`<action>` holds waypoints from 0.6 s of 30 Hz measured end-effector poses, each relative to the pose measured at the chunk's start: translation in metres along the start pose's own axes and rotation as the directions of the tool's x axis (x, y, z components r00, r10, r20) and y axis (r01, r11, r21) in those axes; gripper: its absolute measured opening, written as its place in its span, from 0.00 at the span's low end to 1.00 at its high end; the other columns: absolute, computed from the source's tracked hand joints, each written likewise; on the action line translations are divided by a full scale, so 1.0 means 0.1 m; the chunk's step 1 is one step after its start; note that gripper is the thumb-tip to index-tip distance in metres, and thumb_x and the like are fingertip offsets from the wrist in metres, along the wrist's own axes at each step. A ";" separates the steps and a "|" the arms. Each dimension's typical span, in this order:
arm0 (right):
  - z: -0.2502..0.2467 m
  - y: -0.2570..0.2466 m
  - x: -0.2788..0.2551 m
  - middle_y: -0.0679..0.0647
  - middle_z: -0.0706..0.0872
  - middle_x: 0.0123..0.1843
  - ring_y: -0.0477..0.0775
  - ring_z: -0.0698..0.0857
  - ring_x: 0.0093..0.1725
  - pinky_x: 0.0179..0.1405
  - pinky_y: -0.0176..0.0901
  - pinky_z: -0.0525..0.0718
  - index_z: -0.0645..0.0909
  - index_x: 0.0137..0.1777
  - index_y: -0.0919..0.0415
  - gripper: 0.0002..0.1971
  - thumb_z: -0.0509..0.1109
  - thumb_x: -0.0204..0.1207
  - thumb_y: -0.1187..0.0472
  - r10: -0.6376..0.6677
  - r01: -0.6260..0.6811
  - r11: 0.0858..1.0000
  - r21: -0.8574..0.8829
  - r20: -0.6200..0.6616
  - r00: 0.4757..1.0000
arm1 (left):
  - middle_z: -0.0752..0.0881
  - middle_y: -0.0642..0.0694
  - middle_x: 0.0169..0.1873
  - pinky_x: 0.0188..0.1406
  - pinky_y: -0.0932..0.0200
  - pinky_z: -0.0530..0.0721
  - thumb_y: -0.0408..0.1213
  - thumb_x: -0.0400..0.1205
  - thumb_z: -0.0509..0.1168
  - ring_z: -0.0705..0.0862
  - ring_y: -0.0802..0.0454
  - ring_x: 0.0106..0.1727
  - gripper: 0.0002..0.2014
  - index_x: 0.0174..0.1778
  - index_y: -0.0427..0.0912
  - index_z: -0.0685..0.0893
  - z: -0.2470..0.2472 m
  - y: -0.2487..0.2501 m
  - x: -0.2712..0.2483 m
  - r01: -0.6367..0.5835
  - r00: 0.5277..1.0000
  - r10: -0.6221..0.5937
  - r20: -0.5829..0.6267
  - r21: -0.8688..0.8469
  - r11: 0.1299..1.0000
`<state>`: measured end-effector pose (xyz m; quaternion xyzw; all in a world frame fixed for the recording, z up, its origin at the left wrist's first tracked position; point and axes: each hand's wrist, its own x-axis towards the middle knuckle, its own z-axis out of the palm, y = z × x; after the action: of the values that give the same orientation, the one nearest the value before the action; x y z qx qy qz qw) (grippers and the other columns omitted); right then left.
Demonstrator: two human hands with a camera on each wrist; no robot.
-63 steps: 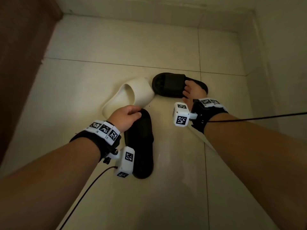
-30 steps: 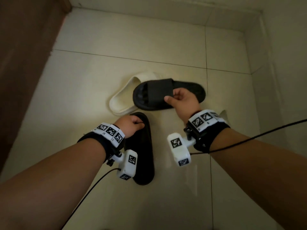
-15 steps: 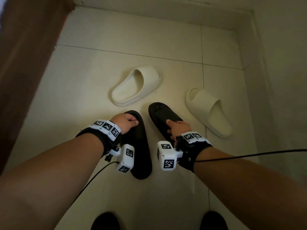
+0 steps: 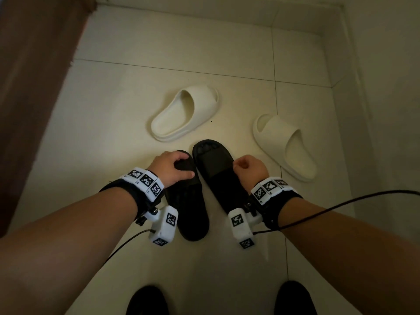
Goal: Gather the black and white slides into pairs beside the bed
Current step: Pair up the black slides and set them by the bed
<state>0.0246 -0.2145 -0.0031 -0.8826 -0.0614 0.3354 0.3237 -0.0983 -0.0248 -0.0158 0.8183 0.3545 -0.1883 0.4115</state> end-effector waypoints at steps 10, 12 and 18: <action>0.10 0.07 -0.06 0.62 0.79 0.70 0.63 0.82 0.63 0.56 0.43 0.79 0.67 0.77 0.51 0.29 0.66 0.75 0.60 0.022 0.015 0.986 -0.165 0.220 0.975 | 0.67 0.40 0.77 0.72 0.44 0.75 0.47 0.65 0.79 0.71 0.38 0.75 0.49 0.81 0.51 0.62 0.07 0.03 -0.02 0.047 0.997 -0.066 0.049 0.311 0.949; 0.14 0.08 -0.09 0.62 0.83 0.64 0.63 0.85 0.56 0.51 0.44 0.80 0.69 0.74 0.53 0.26 0.66 0.75 0.60 0.041 -0.008 0.989 -0.149 0.219 0.975 | 0.66 0.40 0.77 0.72 0.45 0.75 0.44 0.66 0.78 0.70 0.38 0.75 0.48 0.81 0.52 0.62 0.04 0.05 0.01 0.024 0.999 -0.036 0.035 0.306 0.952; 0.15 0.17 -0.09 0.63 0.87 0.59 0.62 0.87 0.53 0.49 0.44 0.82 0.74 0.68 0.52 0.21 0.67 0.74 0.58 0.085 -0.050 0.988 -0.144 0.247 0.965 | 0.64 0.42 0.81 0.76 0.52 0.70 0.34 0.69 0.76 0.67 0.43 0.79 0.45 0.82 0.49 0.63 0.00 0.03 0.05 -0.051 0.998 0.043 0.043 0.216 0.975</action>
<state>0.0059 -0.2224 -0.0169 -0.8543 -0.0949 0.4509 0.2405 -0.0928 -0.0241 -0.0176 0.8627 0.3046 -0.2316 0.3306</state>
